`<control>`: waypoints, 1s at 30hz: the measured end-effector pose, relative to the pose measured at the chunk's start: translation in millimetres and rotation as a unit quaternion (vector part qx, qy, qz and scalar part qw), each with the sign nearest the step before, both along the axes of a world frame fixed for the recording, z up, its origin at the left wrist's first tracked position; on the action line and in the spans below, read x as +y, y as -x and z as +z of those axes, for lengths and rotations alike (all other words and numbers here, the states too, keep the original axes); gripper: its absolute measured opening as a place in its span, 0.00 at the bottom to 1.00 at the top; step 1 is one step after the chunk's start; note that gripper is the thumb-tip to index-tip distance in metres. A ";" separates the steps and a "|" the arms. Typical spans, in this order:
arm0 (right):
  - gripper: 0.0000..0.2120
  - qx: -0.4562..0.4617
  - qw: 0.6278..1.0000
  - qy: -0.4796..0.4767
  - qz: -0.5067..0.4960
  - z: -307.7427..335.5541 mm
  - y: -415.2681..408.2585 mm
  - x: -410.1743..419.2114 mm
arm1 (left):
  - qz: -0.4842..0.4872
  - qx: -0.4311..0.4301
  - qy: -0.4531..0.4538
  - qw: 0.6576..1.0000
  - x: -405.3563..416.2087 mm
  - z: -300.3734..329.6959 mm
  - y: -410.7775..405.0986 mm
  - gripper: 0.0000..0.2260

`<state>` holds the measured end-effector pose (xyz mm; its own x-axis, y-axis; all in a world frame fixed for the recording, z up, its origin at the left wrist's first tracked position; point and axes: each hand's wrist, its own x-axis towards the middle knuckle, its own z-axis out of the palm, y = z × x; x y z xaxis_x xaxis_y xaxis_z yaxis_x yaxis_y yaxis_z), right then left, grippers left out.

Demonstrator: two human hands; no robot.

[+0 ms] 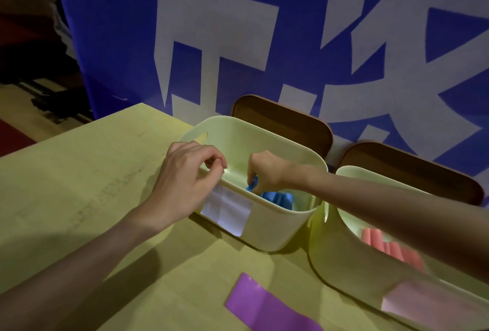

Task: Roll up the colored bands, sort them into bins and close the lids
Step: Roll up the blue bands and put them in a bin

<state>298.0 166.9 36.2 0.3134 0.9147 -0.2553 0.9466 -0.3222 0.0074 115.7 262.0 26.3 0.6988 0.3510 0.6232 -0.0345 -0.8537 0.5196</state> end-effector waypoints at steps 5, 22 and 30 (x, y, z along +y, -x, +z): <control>0.15 -0.002 1.000 0.016 0.012 -5.2 -2.4 3.5 | 0.001 0.002 -0.006 1.000 0.4 -1.0 1.6 0.12; 0.14 -0.013 0.995 0.095 -0.001 4.4 1.6 -4.6 | -0.007 0.020 -0.004 1.000 -1.2 3.1 5.5 0.13; 0.22 -0.017 0.992 0.127 -0.003 11.6 10.1 -5.6 | -0.008 0.037 -0.002 0.999 -0.4 6.4 6.8 0.13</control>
